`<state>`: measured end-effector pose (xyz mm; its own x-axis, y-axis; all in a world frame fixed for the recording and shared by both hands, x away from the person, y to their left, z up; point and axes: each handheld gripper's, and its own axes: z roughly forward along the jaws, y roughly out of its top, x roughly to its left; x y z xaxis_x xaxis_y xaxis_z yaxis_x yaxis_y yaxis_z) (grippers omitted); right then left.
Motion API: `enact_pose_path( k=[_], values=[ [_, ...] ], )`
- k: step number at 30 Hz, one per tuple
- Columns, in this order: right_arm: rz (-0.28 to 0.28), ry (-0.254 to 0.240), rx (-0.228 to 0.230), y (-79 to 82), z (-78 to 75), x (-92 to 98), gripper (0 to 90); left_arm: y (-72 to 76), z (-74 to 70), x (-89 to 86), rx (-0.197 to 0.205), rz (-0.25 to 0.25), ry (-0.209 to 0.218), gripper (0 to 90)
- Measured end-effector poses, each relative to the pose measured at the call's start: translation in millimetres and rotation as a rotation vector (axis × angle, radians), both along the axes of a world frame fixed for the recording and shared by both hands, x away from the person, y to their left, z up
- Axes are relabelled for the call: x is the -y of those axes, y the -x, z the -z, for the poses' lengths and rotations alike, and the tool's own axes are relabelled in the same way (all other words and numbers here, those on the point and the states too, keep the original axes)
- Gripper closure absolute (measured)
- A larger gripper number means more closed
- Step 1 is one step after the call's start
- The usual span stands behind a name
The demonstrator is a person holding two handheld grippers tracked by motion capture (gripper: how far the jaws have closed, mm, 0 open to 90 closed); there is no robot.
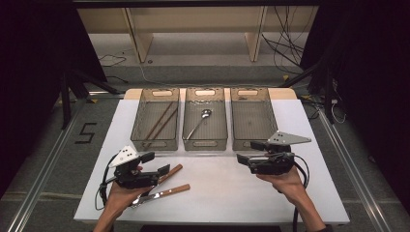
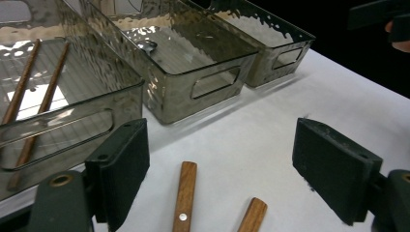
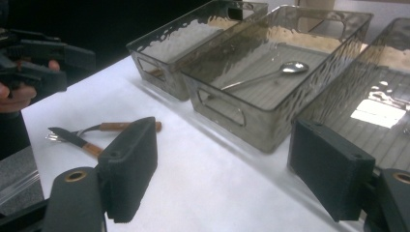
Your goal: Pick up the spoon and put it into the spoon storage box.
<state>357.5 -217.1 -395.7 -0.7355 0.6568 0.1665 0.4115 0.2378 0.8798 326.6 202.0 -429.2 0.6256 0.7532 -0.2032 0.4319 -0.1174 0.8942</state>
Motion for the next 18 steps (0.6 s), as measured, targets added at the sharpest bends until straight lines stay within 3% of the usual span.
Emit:
enact_pose_path(
  k=[18],
  values=[
    [0.013,-0.001,-0.002,24.8,23.7,11.5,24.9,-15.7,-7.7,-3.6,-0.039,0.018,-0.137,20.8]
  ],
)
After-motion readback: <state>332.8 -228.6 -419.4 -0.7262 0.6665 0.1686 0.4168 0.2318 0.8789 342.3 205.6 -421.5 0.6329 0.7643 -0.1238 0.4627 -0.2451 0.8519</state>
